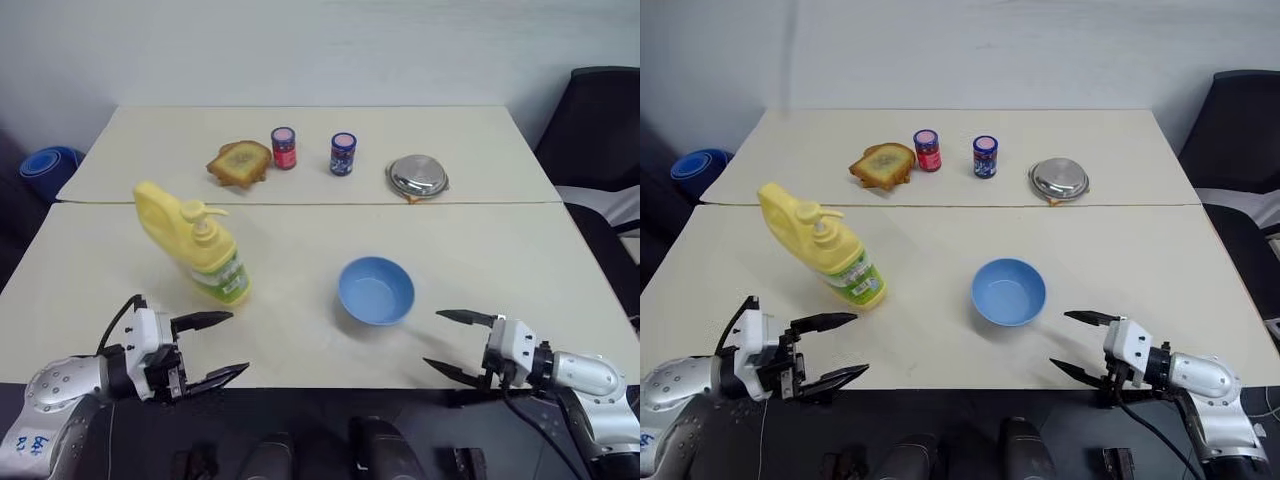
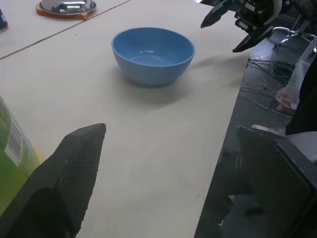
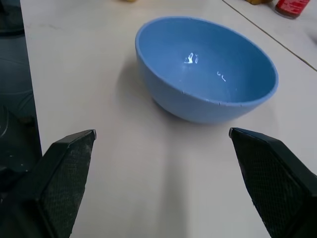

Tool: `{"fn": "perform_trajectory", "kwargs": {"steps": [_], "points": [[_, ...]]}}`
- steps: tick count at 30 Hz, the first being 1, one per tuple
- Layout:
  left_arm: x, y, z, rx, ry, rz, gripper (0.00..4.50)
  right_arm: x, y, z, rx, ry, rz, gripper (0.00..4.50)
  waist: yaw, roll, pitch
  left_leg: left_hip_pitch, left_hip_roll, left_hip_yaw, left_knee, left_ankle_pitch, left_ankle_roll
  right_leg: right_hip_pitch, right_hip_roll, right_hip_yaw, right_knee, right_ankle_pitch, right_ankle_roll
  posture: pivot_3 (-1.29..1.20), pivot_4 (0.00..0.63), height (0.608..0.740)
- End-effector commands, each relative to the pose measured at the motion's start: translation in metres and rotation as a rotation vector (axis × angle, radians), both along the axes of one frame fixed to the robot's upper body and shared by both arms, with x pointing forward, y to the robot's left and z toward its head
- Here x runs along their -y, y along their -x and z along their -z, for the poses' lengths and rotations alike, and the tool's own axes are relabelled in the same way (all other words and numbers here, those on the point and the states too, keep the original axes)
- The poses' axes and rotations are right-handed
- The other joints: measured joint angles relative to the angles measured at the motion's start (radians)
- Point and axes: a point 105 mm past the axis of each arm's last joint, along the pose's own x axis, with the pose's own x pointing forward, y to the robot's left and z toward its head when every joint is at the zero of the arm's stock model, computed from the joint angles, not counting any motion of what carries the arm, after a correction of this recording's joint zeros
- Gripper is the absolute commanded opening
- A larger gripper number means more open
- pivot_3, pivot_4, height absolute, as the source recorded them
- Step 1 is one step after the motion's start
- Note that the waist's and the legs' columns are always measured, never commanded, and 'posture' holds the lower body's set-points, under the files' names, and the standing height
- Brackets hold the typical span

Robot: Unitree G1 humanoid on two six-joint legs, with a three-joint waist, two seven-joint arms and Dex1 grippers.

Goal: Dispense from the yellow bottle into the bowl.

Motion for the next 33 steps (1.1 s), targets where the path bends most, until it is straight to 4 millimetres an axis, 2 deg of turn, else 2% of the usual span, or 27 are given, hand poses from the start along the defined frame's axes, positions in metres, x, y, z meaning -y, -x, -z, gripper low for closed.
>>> {"fn": "perform_trajectory", "kwargs": {"steps": [1,3,5,10,14,17,27,28,31,33], "points": [[-0.001,0.001,-0.001,0.009,-0.003,0.019,4.48,-0.029,-0.010,-0.025,0.079,-0.038,-0.070,4.50,-0.003,0.000,0.000,0.000,0.000,0.000,0.000,0.000,0.000,0.000,0.000,0.000,0.000,0.000,0.000,0.00,0.150,0.740],[-0.001,0.001,-0.001,0.004,0.001,0.022,4.48,-0.054,-0.020,-0.029,0.044,-0.018,-0.099,4.50,-0.006,0.000,0.000,0.000,0.000,0.000,0.000,0.000,-0.001,-0.001,0.000,0.000,0.001,0.000,0.000,0.00,0.150,0.740],[0.000,0.002,0.000,-0.004,0.001,0.031,4.48,-0.066,-0.026,-0.029,0.021,0.018,-0.101,4.50,0.000,0.000,0.000,0.000,0.000,0.000,0.000,0.001,-0.001,-0.001,0.000,0.000,0.002,0.000,0.000,0.00,0.150,0.740],[0.005,0.003,-0.001,-0.003,-0.007,0.045,4.48,-0.082,-0.035,-0.016,-0.052,0.080,-0.105,4.50,0.026,0.000,0.000,-0.002,0.000,-0.002,0.001,0.000,0.000,-0.001,-0.001,-0.001,-0.001,0.000,0.000,0.00,0.150,0.740],[0.005,0.003,-0.003,0.009,-0.005,0.026,4.48,-0.090,-0.034,0.002,-0.110,0.132,-0.121,4.50,0.027,0.000,0.000,-0.003,-0.001,-0.001,0.001,0.000,0.001,-0.001,-0.001,-0.001,-0.002,0.000,0.000,0.00,0.150,0.740],[0.005,0.005,-0.003,0.013,-0.012,0.026,4.50,-0.094,-0.039,0.002,-0.096,0.122,-0.098,3.90,0.025,0.000,0.000,-0.003,0.000,-0.001,0.001,0.000,0.000,-0.001,0.000,-0.001,-0.001,0.000,0.000,0.00,0.150,0.740],[0.010,0.008,-0.004,-0.004,0.009,0.011,4.50,-0.098,-0.047,0.000,-0.044,0.169,-0.109,0.28,0.014,0.000,0.000,-0.002,0.000,-0.001,0.001,0.000,0.000,-0.001,0.000,0.000,0.000,0.000,0.000,0.00,0.150,0.740],[0.011,0.009,-0.003,-0.005,0.009,0.014,4.50,-0.099,-0.047,-0.001,-0.041,0.172,-0.113,0.04,0.012,0.000,0.000,-0.002,0.000,-0.001,0.001,0.000,0.000,-0.001,0.000,0.000,0.000,0.000,0.000,0.00,0.150,0.740],[0.011,0.007,-0.010,0.000,0.048,-0.009,4.50,-0.101,-0.048,-0.007,-0.032,0.179,-0.148,0.04,0.006,0.000,0.000,-0.002,0.000,-0.001,0.001,0.000,0.000,-0.001,0.000,-0.001,0.000,0.000,0.000,0.00,0.150,0.740],[0.009,0.008,-0.024,-0.012,0.114,-0.033,4.50,-0.107,-0.047,-0.021,0.000,0.161,-0.197,0.04,0.004,0.000,0.000,-0.002,0.000,-0.001,0.001,0.000,0.000,-0.001,0.000,0.000,0.000,0.000,0.000,0.00,0.150,0.740]]}}
